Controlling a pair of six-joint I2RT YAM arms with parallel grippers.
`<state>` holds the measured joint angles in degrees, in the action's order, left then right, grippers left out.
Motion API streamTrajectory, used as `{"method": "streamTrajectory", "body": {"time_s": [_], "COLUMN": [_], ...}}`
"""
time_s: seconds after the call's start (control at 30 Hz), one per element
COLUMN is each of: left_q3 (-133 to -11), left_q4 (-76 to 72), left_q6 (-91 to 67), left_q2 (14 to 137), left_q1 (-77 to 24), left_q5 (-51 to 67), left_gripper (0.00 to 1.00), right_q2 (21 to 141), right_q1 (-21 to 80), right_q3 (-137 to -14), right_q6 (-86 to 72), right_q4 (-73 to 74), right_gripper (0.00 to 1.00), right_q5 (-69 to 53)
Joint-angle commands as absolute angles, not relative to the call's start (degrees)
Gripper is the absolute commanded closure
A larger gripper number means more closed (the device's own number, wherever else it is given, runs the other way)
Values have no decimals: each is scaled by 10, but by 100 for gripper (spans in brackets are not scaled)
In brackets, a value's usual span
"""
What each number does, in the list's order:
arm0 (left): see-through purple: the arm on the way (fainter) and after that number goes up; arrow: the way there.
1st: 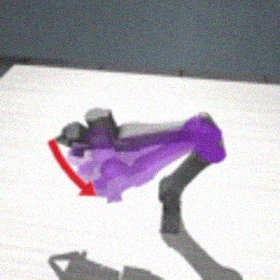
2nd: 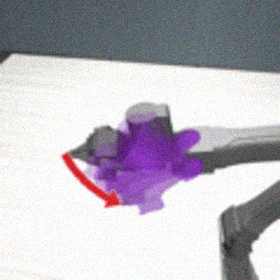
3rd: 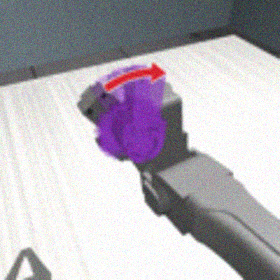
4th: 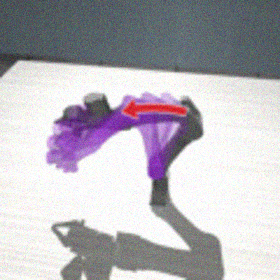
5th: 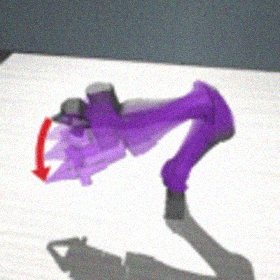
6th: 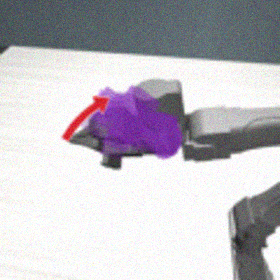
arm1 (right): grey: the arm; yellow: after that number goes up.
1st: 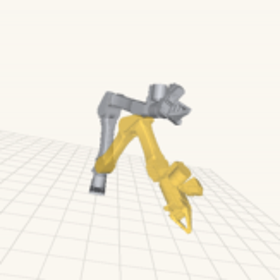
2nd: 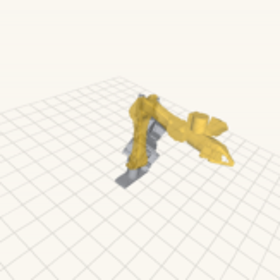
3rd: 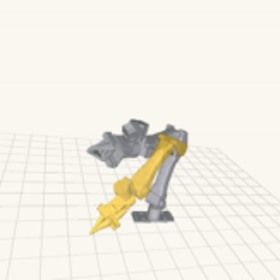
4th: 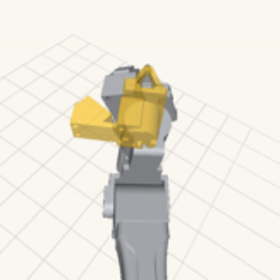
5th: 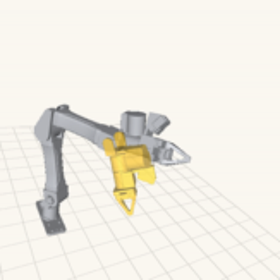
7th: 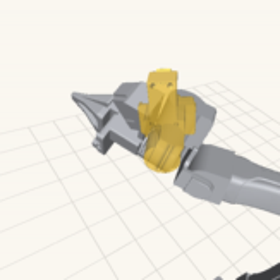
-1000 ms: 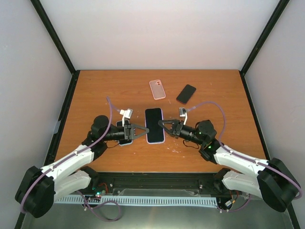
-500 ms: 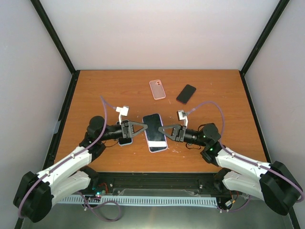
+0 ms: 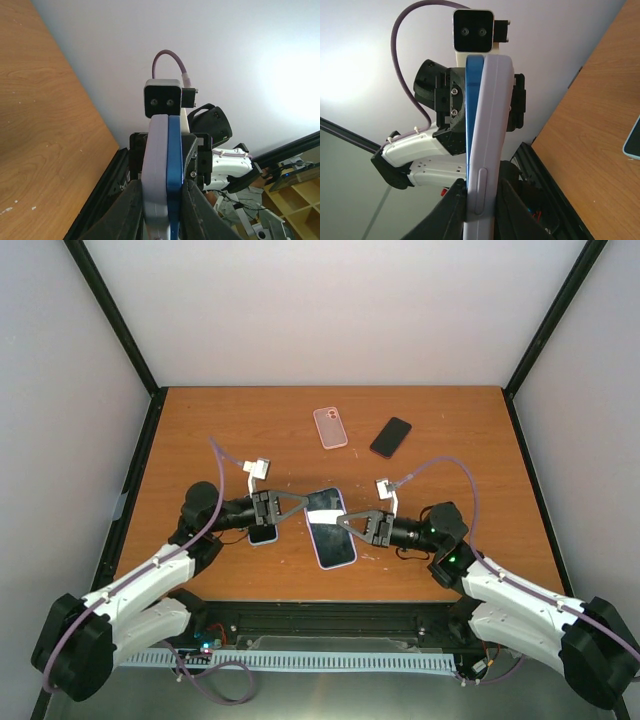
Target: Put the phone into the phone case
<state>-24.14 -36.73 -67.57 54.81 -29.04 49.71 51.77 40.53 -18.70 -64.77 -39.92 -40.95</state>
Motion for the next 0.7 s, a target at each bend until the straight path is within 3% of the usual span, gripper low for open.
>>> {"method": "streamTrajectory", "body": {"time_s": [0.0,0.17,0.23,0.3,0.4,0.53,0.6,0.67], "left_q3": [-256,-272,-282,-288,-293,-282,-277,-274], "left_q4": [-382,-323,-293,-277,-266,-295,-295,-293], "left_q6": [-653,-602,-578,-571,-581,-613,-613,-611], "left_q2": [552,540,535,532,529,525,524,524], "left_q1": [-283,-283,-283,-283,-283,-283,-283,-283], "left_q5": [517,535,538,540,542,548,544,539], "left_gripper": [100,100,100,99,82,65,64,70], "right_q2": [503,507,510,515,518,500,493,493], "right_q1": [408,408,408,408,408,408,408,408], "right_q3": [-215,-218,-222,-226,-223,-212,-215,-215], "right_q6": [-634,-649,-656,-660,-674,-693,-689,-687], "right_q4": [-391,-393,-395,-409,-434,-466,-459,-454], "right_gripper": [79,71,72,78,86,87,87,87], "right_q5": [-409,-391,-384,-385,-384,-368,-366,-368]}}
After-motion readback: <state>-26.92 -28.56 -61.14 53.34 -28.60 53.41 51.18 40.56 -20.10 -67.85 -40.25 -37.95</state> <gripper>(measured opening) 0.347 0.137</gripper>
